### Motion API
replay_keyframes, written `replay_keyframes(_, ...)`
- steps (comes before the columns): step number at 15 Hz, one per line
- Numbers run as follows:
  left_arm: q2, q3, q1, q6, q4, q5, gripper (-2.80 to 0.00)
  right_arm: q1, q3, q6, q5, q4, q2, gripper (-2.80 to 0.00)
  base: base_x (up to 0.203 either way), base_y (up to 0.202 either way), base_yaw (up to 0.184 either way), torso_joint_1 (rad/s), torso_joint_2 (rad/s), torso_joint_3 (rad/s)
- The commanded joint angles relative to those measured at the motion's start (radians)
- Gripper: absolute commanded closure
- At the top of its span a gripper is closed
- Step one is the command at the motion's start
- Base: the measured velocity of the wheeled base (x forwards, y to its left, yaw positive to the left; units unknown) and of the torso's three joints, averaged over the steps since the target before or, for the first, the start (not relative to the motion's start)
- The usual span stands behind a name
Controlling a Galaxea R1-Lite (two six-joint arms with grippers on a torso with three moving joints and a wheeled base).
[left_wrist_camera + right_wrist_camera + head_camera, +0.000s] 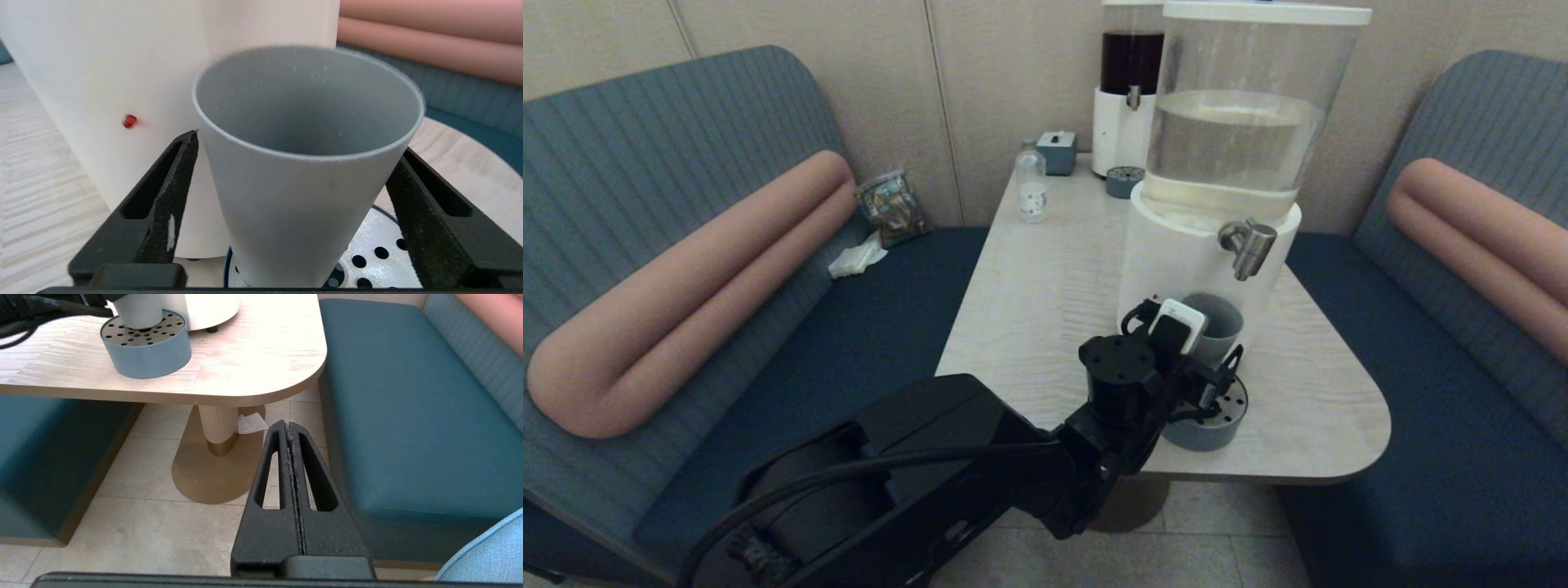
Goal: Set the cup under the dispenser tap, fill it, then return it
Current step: Place it under the water dispenser
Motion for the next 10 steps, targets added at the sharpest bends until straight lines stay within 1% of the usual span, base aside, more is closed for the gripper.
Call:
replay_keyframes(1,-0.024,0.024,0.0,0.001,-0.013,0.001,-2.8,0.0,0.0,0.0,0.0,-0.001,0.002,0.0,0.0,0.0,0.0,0.0,0.0,0.0)
replay_keyframes(3,-0.06,0.085,-0.002,0.005,-0.045,0.001,-2.8,0.0,0.0,0.0,0.0,0.0,0.001,0.0,0.0,0.0,0.0,0.0,0.0,0.0)
replay_keyframes(5,-0.096,0.122,-0.002,0.006,-0.061,0.002,-2.8,0.0,0.0,0.0,-0.001,0.001,0.001,0.0,0.0,0.0,0.0,0.0,0.0,0.0)
replay_keyframes(10,-0.216,0.286,-0.019,0.004,-0.114,0.002,-2.8,-0.001,0.0,0.0,0.0,0.0,0.001,0.0,0.0,0.0,0.0,0.0,0.0,0.0)
